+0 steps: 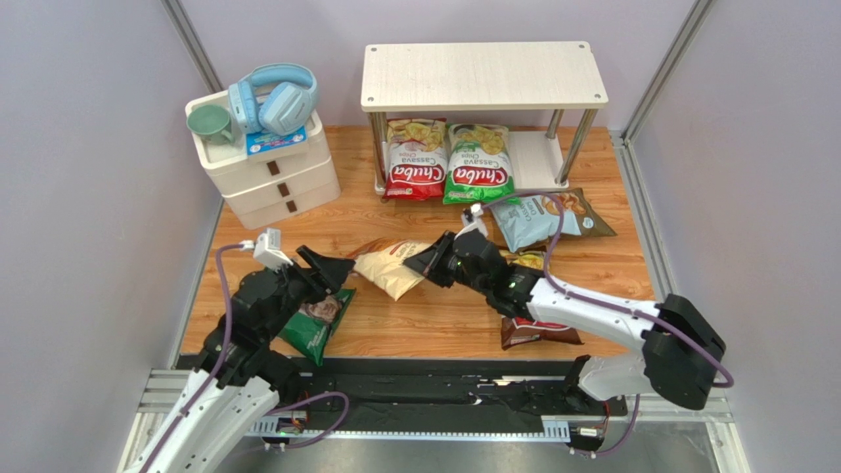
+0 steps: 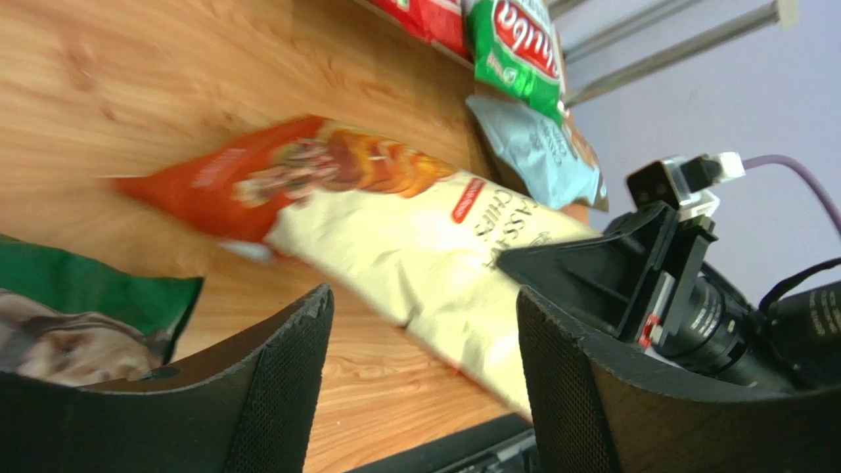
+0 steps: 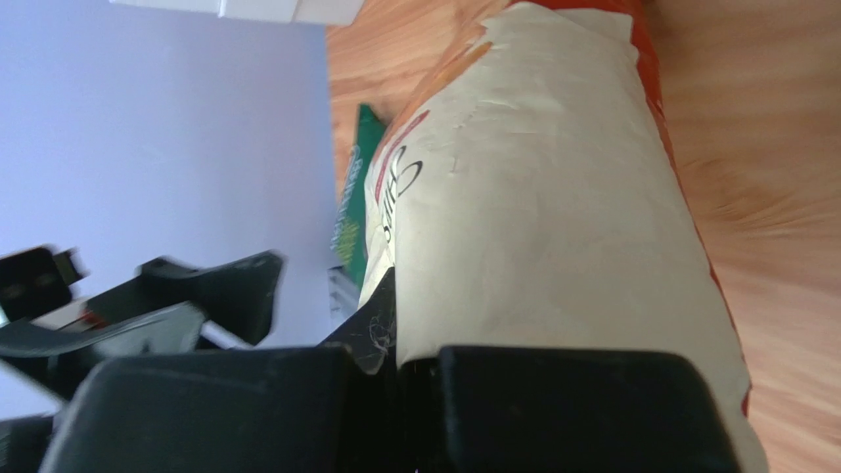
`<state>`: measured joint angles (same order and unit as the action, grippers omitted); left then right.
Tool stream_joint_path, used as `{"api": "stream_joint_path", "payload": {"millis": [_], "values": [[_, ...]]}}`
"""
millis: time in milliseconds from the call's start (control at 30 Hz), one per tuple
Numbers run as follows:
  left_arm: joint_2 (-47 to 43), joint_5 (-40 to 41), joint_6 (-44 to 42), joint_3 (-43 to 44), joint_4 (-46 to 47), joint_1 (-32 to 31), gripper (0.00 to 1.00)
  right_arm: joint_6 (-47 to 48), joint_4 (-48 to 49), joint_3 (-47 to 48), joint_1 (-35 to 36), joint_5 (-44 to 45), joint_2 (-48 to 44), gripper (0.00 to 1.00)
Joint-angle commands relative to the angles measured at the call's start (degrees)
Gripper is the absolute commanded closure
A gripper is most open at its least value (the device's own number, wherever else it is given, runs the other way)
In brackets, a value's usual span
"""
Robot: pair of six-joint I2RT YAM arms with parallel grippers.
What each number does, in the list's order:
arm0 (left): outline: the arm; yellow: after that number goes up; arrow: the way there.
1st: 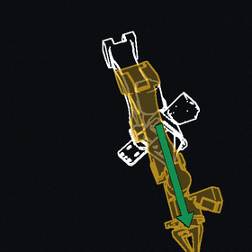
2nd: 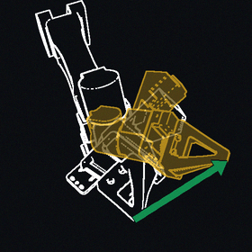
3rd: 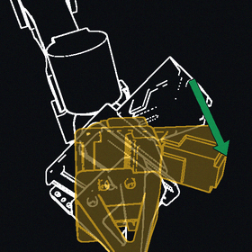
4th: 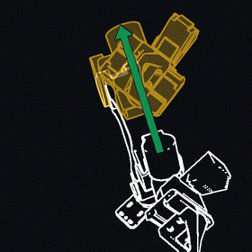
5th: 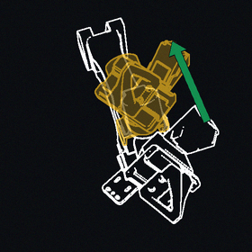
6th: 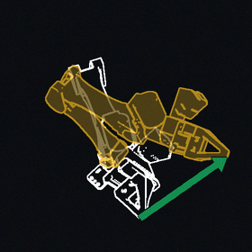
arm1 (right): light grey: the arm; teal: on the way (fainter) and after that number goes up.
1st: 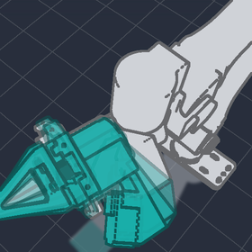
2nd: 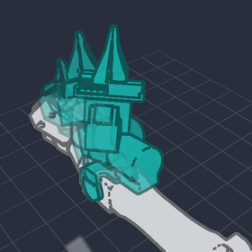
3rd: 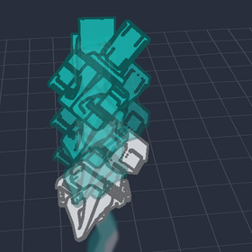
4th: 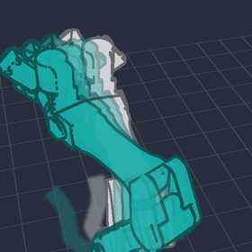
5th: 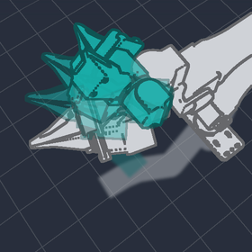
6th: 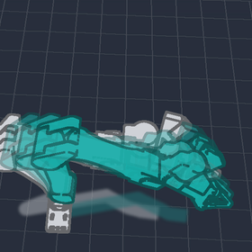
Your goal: Place and organize the chips bags onto the shelf
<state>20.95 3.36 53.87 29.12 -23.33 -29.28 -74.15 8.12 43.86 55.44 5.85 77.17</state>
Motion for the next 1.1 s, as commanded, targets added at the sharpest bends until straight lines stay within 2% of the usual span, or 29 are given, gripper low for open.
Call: {"api": "stream_joint_path", "payload": {"millis": [0,67,233,367,433,567,667,767,867,1067], "values": [[-5.12,8.32,-3.33,6.12,-9.00,-0.17,0.25,17.86,-15.28,10.53,-4.63,7.41,-7.90,1.00],[-6.79,9.82,-3.85,6.91,-10.85,-0.17,0.24,26.14,-18.47,13.62,-7.61,7.96,-10.80,1.00],[-6.10,9.04,-2.89,5.77,-10.25,-0.17,0.25,31.78,-22.26,18.53,-18.16,-0.74,-13.36,1.00],[-3.91,7.37,-2.45,4.98,-8.75,-0.17,0.26,40.55,-28.33,23.90,-19.31,3.81,-14.50,1.00],[-3.37,7.02,-2.89,5.06,-8.22,-0.17,0.26,41.80,-30.00,25.66,-20.89,4.79,-14.76,1.00],[-2.49,7.01,-3.24,5.15,-8.40,-0.17,0.27,40.14,-33.51,28.47,-23.36,-1.71,-15.55,1.00],[-2.75,7.19,-3.33,4.63,-8.40,-0.17,0.27,39.87,-33.52,28.57,-23.27,-3.48,-17.66,1.00],[-2.84,7.19,-3.33,4.45,-8.31,-0.17,0.27,44.25,-32.65,26.64,-23.45,6.50,-20.65,1.00],[-2.49,7.10,-3.51,4.27,-7.87,-0.17,0.28,49.71,-32.82,26.81,-24.85,9.61,-20.13,1.00],[-1.53,6.23,-3.15,3.75,-6.90,-0.17,0.28,53.22,-26.25,24.01,-29.16,5.85,-16.97,1.00]]}}
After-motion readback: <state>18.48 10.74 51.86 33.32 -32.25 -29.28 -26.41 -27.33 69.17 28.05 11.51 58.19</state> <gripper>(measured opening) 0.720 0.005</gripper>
